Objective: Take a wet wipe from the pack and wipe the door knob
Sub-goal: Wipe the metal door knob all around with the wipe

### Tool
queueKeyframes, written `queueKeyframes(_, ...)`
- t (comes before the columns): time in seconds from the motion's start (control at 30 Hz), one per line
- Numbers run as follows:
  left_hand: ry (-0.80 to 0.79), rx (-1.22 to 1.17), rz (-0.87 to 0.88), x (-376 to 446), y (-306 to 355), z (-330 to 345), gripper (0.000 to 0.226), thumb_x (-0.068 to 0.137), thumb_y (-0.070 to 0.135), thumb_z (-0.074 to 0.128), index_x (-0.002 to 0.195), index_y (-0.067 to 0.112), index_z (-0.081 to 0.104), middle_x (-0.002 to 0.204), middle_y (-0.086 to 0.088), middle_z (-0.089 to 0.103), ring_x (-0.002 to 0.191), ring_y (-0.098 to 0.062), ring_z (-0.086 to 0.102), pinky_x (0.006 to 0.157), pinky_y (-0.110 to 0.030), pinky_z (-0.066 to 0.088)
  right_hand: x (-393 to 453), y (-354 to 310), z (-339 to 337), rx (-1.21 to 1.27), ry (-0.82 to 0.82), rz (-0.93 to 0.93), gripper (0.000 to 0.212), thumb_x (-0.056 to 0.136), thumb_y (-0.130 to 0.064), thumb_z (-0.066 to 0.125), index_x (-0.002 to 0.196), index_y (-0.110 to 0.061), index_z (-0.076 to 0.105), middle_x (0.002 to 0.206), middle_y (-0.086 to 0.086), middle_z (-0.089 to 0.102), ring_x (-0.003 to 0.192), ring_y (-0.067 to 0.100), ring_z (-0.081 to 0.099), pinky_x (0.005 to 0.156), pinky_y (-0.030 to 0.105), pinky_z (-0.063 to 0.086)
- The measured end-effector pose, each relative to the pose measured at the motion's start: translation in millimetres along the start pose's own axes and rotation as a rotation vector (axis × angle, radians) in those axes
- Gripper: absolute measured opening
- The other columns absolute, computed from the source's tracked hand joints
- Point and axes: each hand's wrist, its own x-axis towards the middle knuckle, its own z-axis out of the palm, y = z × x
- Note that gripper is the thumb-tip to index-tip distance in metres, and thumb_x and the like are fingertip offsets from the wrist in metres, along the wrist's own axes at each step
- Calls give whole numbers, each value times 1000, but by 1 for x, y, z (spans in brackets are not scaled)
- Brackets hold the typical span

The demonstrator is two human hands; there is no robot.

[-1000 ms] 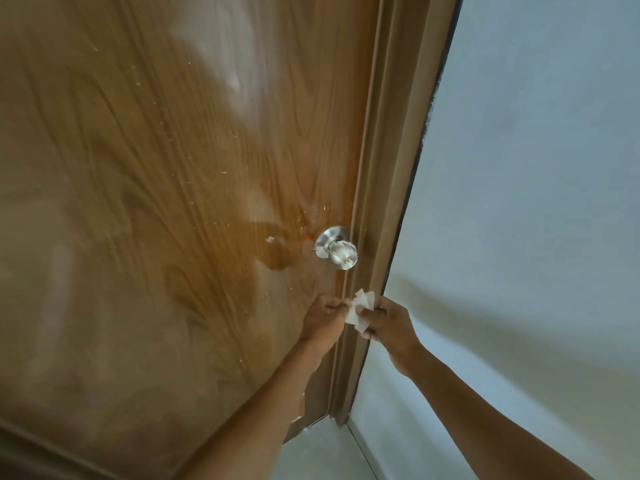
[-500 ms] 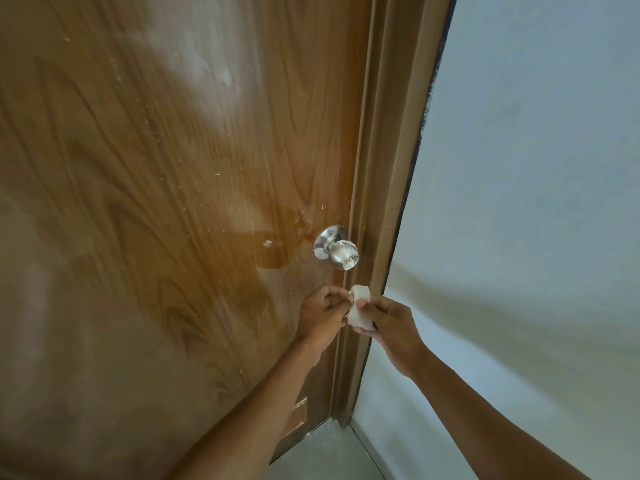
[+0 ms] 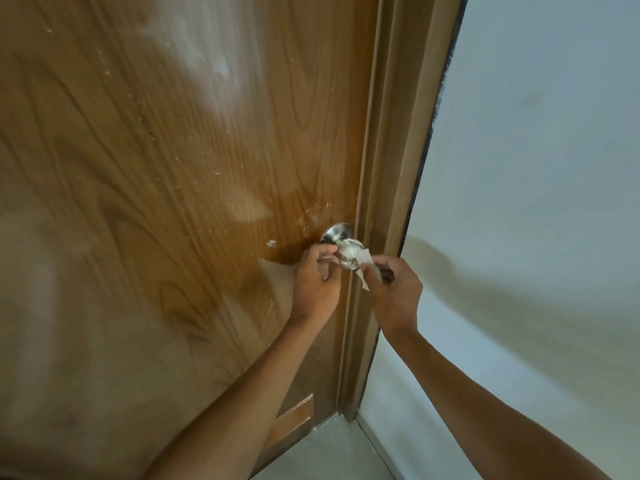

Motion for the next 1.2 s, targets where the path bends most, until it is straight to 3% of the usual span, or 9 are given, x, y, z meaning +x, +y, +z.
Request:
queueKeyframes(0.2, 24, -14, -50, 3, -1, 3, 20, 94, 5, 55, 108, 18, 63, 105, 8, 66, 93, 1, 60, 77, -1, 46, -4, 0, 12, -44, -10, -60, 13, 87, -11, 67, 99, -12, 72, 92, -11, 65, 85, 4, 62, 72, 9, 47)
queueKeyframes(0.37, 74, -50, -69, 5, 0, 6, 23, 90, -1, 56, 103, 17, 64, 96, 15, 64, 93, -2, 61, 77, -7, 49, -12, 8, 9, -99, -89, -121, 15, 87, -11, 67, 101, -15, 73, 96, -7, 67, 86, 4, 61, 73, 9, 48)
queueKeyframes(0.53, 95, -47, -58, 4, 0, 8, 20, 91, 1, 57, 104, 14, 65, 93, 19, 62, 89, 5, 59, 77, -3, 47, -4, 12, -3, -72, -51, -100, 15, 88, -11, 66, 100, -15, 74, 93, -6, 68, 86, 7, 63, 72, 13, 51)
queueKeyframes(0.63, 100, -52, -53, 4, 0, 8, 19, 91, 0, 58, 104, 12, 65, 93, 19, 62, 88, 7, 59, 77, -3, 47, 1, 6, 1, -69, -28, -122, 15, 88, -11, 66, 101, -15, 74, 93, -9, 67, 84, 4, 62, 72, 8, 48)
queueKeyframes(0.87, 101, -51, -58, 7, -3, 8, 17, 92, 2, 57, 104, 10, 66, 94, 13, 65, 87, 4, 61, 76, -3, 47, -5, 20, -2, -151, -120, -219, 16, 86, -12, 69, 101, -14, 73, 96, -5, 68, 87, 7, 63, 74, 6, 47)
queueKeyframes(1.03, 113, -25, -48, 7, -3, 9, 18, 92, 0, 56, 104, 9, 67, 93, 13, 64, 82, 18, 58, 74, -1, 45, 5, 15, -4, -113, -51, -203, 16, 89, -12, 66, 103, -13, 72, 99, -2, 69, 90, 7, 63, 77, 16, 52)
queueKeyframes(1.2, 122, -6, -51, 8, -5, 9, 17, 92, 1, 57, 103, 9, 67, 95, 7, 68, 82, 12, 60, 72, -2, 46, -1, 13, 3, -114, -121, -240, 16, 87, -14, 68, 102, -14, 71, 100, -7, 68, 89, 2, 61, 77, 6, 47)
